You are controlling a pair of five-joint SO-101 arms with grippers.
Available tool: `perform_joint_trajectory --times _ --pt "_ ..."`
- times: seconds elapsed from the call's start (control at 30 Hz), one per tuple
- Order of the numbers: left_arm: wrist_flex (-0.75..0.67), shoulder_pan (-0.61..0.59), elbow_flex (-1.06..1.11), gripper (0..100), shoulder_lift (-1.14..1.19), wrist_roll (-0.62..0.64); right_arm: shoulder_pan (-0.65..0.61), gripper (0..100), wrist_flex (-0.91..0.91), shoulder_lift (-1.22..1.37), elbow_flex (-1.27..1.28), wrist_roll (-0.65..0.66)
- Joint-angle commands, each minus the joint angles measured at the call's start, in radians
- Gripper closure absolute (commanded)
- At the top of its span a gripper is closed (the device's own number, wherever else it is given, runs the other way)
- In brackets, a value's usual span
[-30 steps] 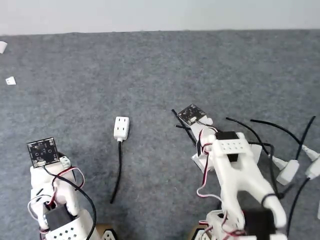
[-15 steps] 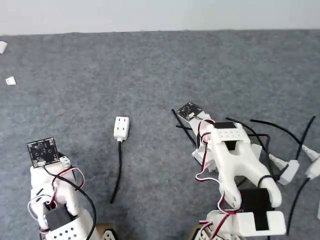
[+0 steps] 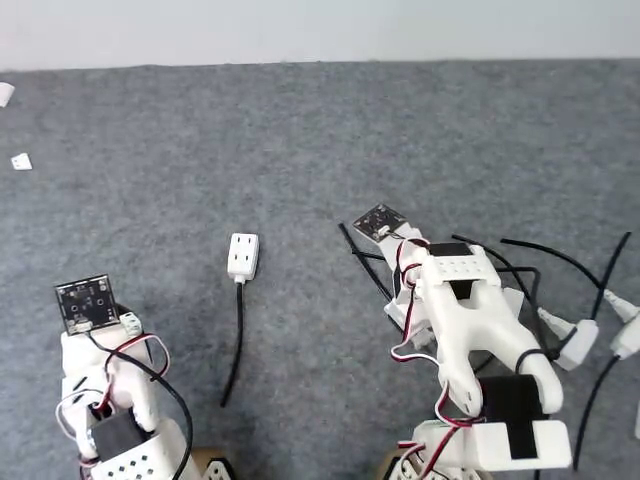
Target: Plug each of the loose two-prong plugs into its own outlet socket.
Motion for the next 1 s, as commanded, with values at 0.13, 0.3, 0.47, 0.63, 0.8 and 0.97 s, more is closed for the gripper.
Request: perform_joint_trajectory --times 0.13,0.3,0.47,0.63,0.8,0.97 --pt "0.035 0.063 -0.015 99 -0.012 -0.006 -0.073 99.0 0.12 -0.357 -0.044 -0.133" --pt "0.072 0.106 -0.024 99 -0.012 -0.002 -0.265 99.1 0.252 -0.667 -0.057 -0.15" --pt "0.1 0.117 -0.033 99 -0.012 0.0 -0.43 99.1 0.377 -0.734 -0.193 -0.221" --pt "0.124 0.147 -0.047 99 0.002 0.0 -0.573 99.1 0.364 -0.736 -0.256 -0.229" --pt "0.057 0.15 -0.116 99 0.247 0.0 -0.674 99.1 0.282 -0.742 -0.262 -0.273" --pt "-0.075 0.195 -0.252 99 0.683 -0.005 -0.777 99.1 0.222 -0.745 -0.261 -0.269"
